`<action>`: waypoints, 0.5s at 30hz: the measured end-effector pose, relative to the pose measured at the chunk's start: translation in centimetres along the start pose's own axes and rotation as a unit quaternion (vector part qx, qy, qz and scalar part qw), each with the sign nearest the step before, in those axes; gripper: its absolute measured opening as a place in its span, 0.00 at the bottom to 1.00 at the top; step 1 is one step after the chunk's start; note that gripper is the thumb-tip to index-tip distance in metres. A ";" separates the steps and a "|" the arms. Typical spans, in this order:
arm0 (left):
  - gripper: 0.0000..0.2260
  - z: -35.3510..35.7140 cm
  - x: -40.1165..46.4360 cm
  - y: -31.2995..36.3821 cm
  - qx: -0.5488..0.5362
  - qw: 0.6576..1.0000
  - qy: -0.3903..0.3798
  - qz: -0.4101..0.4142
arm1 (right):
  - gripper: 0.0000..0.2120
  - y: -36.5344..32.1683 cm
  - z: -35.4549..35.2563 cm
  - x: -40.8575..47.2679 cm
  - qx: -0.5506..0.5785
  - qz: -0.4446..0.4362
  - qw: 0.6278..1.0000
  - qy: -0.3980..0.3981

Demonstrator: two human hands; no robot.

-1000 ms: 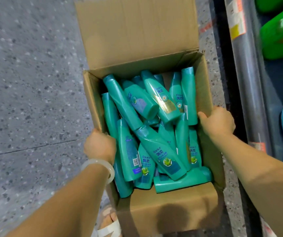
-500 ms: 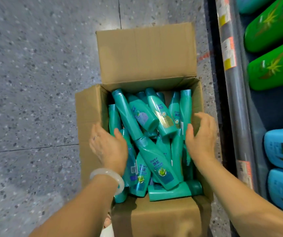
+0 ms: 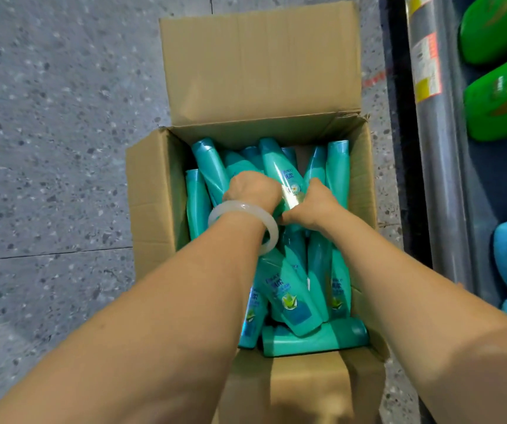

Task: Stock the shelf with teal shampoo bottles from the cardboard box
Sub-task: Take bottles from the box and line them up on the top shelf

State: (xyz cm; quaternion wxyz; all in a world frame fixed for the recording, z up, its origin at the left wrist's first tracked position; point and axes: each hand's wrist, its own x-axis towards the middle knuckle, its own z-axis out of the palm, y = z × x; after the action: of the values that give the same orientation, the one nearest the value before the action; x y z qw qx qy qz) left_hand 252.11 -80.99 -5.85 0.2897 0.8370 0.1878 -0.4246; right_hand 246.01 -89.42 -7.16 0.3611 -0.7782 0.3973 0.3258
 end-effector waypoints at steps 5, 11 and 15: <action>0.20 0.7 -1.1 -0.8 -0.134 0.983 -0.105 -0.068 | 0.36 1.1 -1.0 -2.0 -0.039 0.014 0.998 0.054; 0.14 -1.1 -5.1 -3.8 -0.215 0.956 -0.185 -0.074 | 0.34 1.8 -2.7 -6.0 0.103 -0.040 0.989 0.097; 0.30 -2.2 -9.6 -5.0 -0.201 0.971 -0.128 -0.010 | 0.36 1.7 -3.0 -9.6 0.261 -0.038 0.959 0.108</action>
State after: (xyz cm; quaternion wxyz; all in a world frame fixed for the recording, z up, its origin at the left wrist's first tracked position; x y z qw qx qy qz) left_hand 245.19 -76.45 1.44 0.4693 0.6982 0.2393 -0.4848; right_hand 240.65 -88.95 1.55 0.5183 -0.7022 0.4753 0.1109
